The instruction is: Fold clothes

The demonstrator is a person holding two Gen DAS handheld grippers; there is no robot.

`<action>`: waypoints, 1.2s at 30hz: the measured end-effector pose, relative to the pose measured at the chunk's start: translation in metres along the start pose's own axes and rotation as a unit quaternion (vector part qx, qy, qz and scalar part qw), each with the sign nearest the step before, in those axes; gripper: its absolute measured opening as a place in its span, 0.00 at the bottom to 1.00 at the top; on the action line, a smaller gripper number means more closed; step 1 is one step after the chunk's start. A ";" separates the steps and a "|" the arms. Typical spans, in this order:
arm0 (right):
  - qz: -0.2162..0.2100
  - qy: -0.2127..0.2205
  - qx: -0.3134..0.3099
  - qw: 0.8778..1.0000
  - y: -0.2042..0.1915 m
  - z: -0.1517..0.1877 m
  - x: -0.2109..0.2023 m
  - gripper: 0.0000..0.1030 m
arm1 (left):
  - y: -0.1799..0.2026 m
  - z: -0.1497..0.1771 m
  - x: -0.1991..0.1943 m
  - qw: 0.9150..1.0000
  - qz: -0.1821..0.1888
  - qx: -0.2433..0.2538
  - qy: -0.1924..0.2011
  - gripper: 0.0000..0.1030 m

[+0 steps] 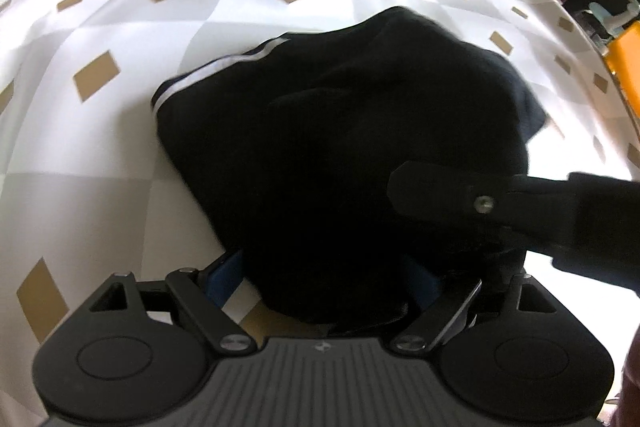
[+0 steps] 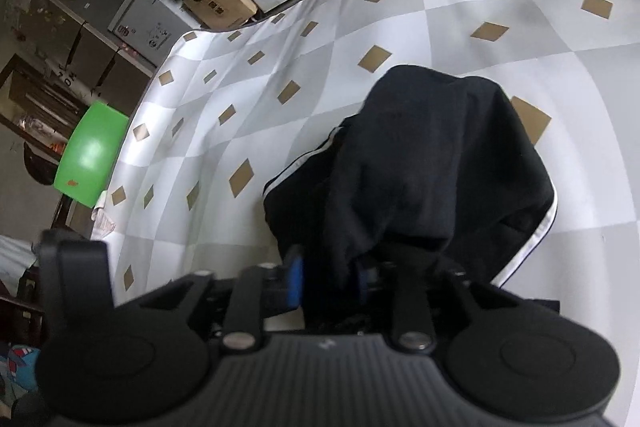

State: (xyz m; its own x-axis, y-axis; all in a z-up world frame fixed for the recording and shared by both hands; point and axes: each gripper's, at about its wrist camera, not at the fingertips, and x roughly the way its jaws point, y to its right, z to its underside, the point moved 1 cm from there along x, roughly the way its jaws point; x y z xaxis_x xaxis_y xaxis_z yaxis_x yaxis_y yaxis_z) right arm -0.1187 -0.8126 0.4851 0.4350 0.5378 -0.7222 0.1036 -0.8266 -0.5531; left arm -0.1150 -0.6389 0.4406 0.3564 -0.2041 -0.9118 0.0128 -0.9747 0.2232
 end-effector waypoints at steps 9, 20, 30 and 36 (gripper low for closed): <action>0.028 0.051 0.031 0.998 0.018 -0.021 -0.040 0.52 | -0.006 0.001 0.002 1.000 -0.003 -0.011 -0.003 0.83; 0.140 0.095 0.095 0.981 0.069 -0.030 -0.040 0.57 | -0.016 0.006 0.003 1.000 -0.006 -0.022 -0.009 0.83; 0.196 0.062 0.048 0.977 0.080 -0.020 0.011 0.57 | -0.023 0.008 0.005 0.999 -0.007 -0.027 -0.015 0.83; 0.204 0.050 0.037 0.977 0.078 -0.018 0.029 0.57 | -0.021 0.010 0.006 1.000 -0.014 -0.019 -0.018 0.84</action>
State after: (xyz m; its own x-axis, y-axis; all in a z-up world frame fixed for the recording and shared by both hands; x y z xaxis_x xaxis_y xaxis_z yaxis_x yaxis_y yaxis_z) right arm -0.0819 -0.8641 0.4282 0.5127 0.1432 -0.8465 -0.1608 -0.9525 -0.2586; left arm -0.1219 -0.6207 0.4268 0.3218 -0.1800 -0.9295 0.0586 -0.9761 0.2093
